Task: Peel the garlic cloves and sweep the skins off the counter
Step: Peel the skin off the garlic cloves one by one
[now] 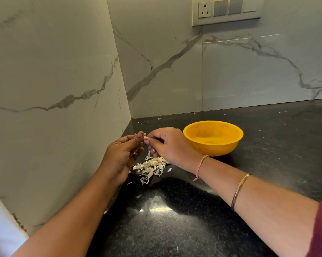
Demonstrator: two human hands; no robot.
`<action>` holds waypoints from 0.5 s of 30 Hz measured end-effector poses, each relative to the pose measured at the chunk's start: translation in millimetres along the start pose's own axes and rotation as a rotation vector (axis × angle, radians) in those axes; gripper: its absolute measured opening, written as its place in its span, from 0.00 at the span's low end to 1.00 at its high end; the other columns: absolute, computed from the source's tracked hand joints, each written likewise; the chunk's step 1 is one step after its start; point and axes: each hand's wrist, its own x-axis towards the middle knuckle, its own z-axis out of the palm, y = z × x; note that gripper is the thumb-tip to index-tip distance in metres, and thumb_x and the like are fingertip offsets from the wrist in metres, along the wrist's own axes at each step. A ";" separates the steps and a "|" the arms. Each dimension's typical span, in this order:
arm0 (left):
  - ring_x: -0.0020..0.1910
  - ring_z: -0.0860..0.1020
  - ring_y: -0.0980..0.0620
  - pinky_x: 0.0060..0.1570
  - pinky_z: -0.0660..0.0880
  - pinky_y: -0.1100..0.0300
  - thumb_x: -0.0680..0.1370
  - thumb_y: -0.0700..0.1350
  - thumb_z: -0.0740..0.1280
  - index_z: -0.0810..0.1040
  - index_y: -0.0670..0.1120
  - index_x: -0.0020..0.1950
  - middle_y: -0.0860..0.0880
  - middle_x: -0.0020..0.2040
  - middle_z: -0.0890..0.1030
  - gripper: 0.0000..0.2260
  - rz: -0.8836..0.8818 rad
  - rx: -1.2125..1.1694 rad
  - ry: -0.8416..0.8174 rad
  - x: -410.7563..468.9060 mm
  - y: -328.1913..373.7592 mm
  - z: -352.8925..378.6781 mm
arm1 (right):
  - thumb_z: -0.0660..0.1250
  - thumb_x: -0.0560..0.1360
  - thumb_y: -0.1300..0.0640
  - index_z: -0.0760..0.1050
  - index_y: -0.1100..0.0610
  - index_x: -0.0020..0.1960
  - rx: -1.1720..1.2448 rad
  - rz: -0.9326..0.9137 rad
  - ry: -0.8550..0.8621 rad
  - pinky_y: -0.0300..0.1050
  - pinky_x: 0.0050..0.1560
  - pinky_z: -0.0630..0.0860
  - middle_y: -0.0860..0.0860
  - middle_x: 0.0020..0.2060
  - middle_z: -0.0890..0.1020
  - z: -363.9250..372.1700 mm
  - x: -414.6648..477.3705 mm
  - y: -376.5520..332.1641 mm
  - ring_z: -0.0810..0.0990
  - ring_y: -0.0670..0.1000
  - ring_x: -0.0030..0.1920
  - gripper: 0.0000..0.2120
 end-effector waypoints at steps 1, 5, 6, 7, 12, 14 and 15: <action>0.32 0.79 0.60 0.35 0.75 0.68 0.65 0.45 0.70 0.79 0.43 0.42 0.52 0.32 0.82 0.09 -0.024 -0.032 -0.006 -0.2 0.9 0.2 | 0.65 0.77 0.60 0.81 0.64 0.43 -0.010 -0.025 0.011 0.44 0.38 0.81 0.54 0.32 0.81 0.0 -0.2 -0.2 0.79 0.43 0.30 0.09; 0.30 0.78 0.60 0.41 0.73 0.65 0.65 0.44 0.69 0.80 0.45 0.38 0.52 0.31 0.81 0.04 -0.102 -0.118 -0.015 -2.7 3.8 2.6 | 0.66 0.77 0.60 0.82 0.65 0.43 -0.018 -0.091 0.036 0.44 0.36 0.80 0.56 0.32 0.82 -1.6 -0.3 0.8 0.79 0.45 0.29 0.09; 0.30 0.78 0.60 0.41 0.72 0.64 0.66 0.44 0.69 0.80 0.46 0.36 0.52 0.30 0.81 0.03 -0.111 -0.131 -0.015 -3.5 4.6 3.3 | 0.66 0.77 0.60 0.82 0.65 0.43 -0.027 -0.109 0.040 0.46 0.36 0.79 0.56 0.32 0.82 -2.0 -0.2 1.5 0.80 0.47 0.30 0.09; 0.31 0.78 0.60 0.42 0.72 0.64 0.67 0.43 0.69 0.80 0.46 0.36 0.52 0.31 0.81 0.02 -0.116 -0.139 -0.016 -4.1 5.2 3.9 | 0.66 0.76 0.60 0.82 0.65 0.43 -0.036 -0.130 0.044 0.49 0.36 0.79 0.56 0.32 0.82 -2.4 0.1 2.3 0.80 0.49 0.31 0.10; 0.34 0.76 0.59 0.44 0.71 0.64 0.65 0.44 0.68 0.78 0.45 0.39 0.52 0.30 0.80 0.05 -0.151 -0.177 -0.030 -6.7 8.2 5.3 | 0.66 0.76 0.60 0.82 0.64 0.44 -0.100 -0.270 0.080 0.49 0.33 0.77 0.55 0.31 0.82 -5.8 0.0 4.0 0.79 0.49 0.33 0.09; 0.33 0.76 0.59 0.45 0.71 0.64 0.64 0.44 0.69 0.77 0.45 0.40 0.52 0.30 0.79 0.06 -0.175 -0.196 -0.035 -7.2 9.1 5.4 | 0.66 0.76 0.60 0.82 0.64 0.44 -0.083 -0.277 0.078 0.49 0.33 0.77 0.55 0.32 0.82 -7.2 0.3 4.4 0.79 0.49 0.33 0.09; 0.34 0.76 0.58 0.45 0.71 0.63 0.64 0.44 0.69 0.77 0.46 0.40 0.52 0.31 0.79 0.07 -0.185 -0.206 -0.039 -7.1 9.2 5.3 | 0.66 0.76 0.60 0.82 0.64 0.45 -0.063 -0.273 0.071 0.48 0.33 0.77 0.55 0.32 0.82 -7.9 0.4 4.8 0.79 0.49 0.33 0.09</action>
